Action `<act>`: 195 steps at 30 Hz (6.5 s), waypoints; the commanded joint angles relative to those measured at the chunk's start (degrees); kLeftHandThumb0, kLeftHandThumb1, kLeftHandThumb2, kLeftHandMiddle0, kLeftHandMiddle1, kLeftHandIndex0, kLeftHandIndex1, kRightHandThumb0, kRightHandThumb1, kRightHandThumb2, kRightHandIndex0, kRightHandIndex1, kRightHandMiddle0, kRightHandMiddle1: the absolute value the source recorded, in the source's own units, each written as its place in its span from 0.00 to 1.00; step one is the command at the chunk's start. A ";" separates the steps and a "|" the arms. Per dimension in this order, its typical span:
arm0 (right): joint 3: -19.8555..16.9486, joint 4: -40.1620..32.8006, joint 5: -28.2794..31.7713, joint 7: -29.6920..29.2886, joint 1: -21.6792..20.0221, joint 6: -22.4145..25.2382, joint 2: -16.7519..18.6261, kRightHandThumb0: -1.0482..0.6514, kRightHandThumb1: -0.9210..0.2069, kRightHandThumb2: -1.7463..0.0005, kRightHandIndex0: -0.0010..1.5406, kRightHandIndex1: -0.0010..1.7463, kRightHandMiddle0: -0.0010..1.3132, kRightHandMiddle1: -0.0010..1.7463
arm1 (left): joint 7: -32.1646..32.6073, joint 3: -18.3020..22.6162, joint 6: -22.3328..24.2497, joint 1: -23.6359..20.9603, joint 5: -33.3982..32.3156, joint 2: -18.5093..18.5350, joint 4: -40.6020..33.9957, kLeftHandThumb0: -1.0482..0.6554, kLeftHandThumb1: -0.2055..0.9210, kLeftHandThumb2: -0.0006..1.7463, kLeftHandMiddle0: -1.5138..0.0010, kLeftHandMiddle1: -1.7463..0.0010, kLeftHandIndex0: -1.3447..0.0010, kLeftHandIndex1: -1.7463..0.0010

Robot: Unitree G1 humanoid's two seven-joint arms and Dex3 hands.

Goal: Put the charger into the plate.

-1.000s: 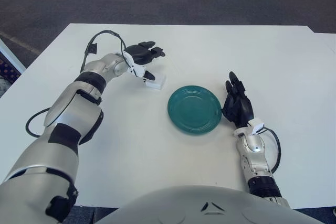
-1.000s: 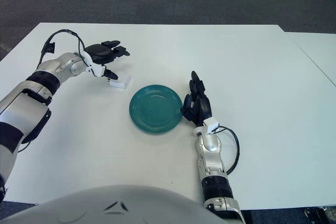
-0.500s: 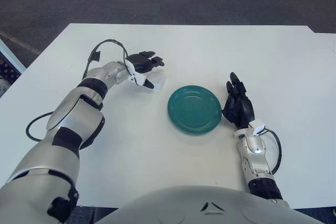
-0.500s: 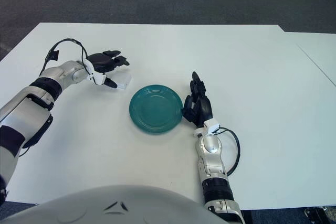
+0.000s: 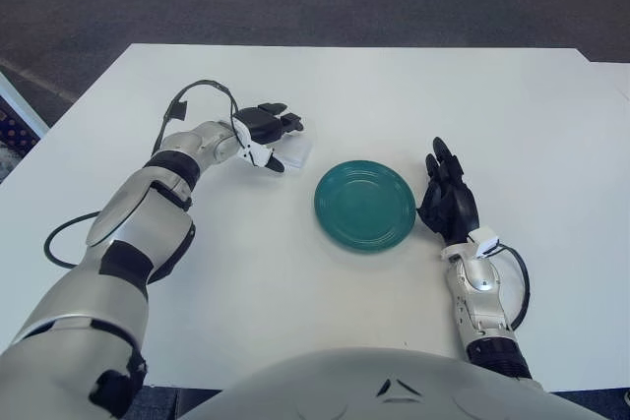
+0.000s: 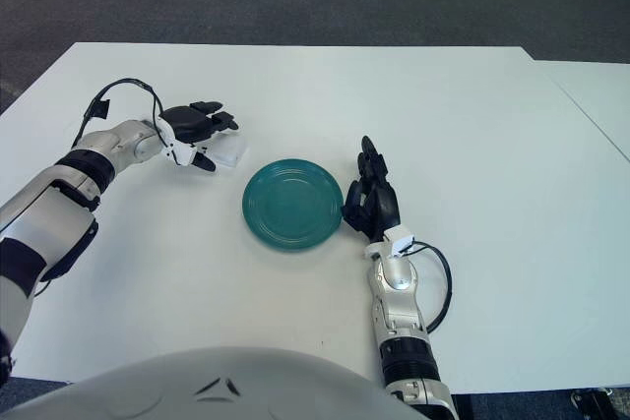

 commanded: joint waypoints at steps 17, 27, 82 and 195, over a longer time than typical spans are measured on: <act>-0.71 3.61 -0.60 -0.03 5.80 0.62 -0.67 0.07 0.00 0.43 0.02 0.00 0.00 0.06 | -0.66 0.14 2.26 2.36 -0.91 -0.38 1.66 0.00 1.00 0.22 0.89 0.99 1.00 0.48; -0.84 3.40 -0.35 0.27 6.00 0.43 -0.79 0.07 0.00 0.43 0.01 0.00 0.00 0.05 | -2.00 0.28 3.29 2.74 -1.91 -1.35 2.66 0.00 1.00 0.23 0.85 0.97 1.00 0.44; -1.63 2.72 0.21 1.08 6.27 -0.13 -0.99 0.07 0.00 0.42 0.03 0.01 0.00 0.10 | 7.98 -1.57 8.51 6.23 -2.40 -6.47 4.29 0.34 1.00 0.37 0.44 0.00 0.45 0.00; 0.67 6.07 -1.18 -3.45 4.09 0.50 1.87 0.11 0.00 0.41 0.03 0.00 0.00 0.10 | -18.11 0.15 3.17 17.48 -2.93 -6.51 -41.07 0.34 0.95 0.43 0.22 0.00 0.30 0.00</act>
